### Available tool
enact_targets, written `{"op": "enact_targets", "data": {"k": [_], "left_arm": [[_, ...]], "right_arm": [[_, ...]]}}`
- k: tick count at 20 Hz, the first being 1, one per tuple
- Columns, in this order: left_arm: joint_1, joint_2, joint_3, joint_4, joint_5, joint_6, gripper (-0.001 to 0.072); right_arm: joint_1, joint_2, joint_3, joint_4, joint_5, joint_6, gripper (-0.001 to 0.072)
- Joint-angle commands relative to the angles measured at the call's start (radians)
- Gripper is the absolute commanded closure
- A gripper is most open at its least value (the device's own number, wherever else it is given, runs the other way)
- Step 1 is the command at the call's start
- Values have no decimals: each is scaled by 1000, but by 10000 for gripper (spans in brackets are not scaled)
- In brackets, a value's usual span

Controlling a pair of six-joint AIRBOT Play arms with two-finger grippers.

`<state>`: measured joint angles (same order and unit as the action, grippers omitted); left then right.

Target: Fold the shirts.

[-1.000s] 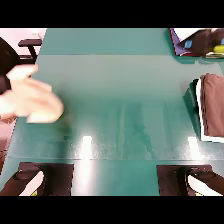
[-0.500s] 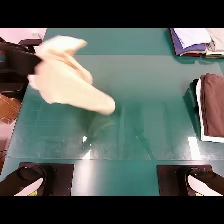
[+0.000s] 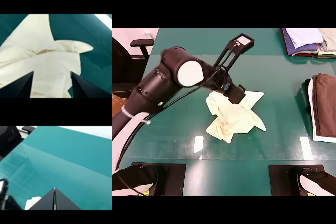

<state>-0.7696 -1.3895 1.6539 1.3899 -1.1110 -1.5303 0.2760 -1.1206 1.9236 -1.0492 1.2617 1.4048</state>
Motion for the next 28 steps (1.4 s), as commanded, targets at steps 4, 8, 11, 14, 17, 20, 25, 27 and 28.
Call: {"op": "enact_targets", "data": {"k": [4,8,11,14,17,20,25,27,28], "left_arm": [[297,-31,-73,-41,-54,-71,157],[435,-31,-294,-139,-6,-68,157],[458,-32,-464,-188,110,-66,157],[443,-32,-590,-321,279,6,157],[403,-46,-628,-354,379,23,158],[364,-85,-628,-360,425,18,159],[383,-86,-595,-342,404,12,683],[428,-64,-537,-303,354,13,684],[460,-45,-501,-269,332,13,684]], "right_arm": [[1,-1,1,0,26,1,695],[1,-1,1,1,26,1,695],[1,-1,1,1,25,1,695],[1,-3,1,1,25,1,695],[1,-5,1,1,24,1,695],[1,-6,1,2,25,1,695],[0,-5,1,-1,80,1,695],[-28,-6,-6,0,164,1,695],[-51,2,-39,0,204,2,695]]}}
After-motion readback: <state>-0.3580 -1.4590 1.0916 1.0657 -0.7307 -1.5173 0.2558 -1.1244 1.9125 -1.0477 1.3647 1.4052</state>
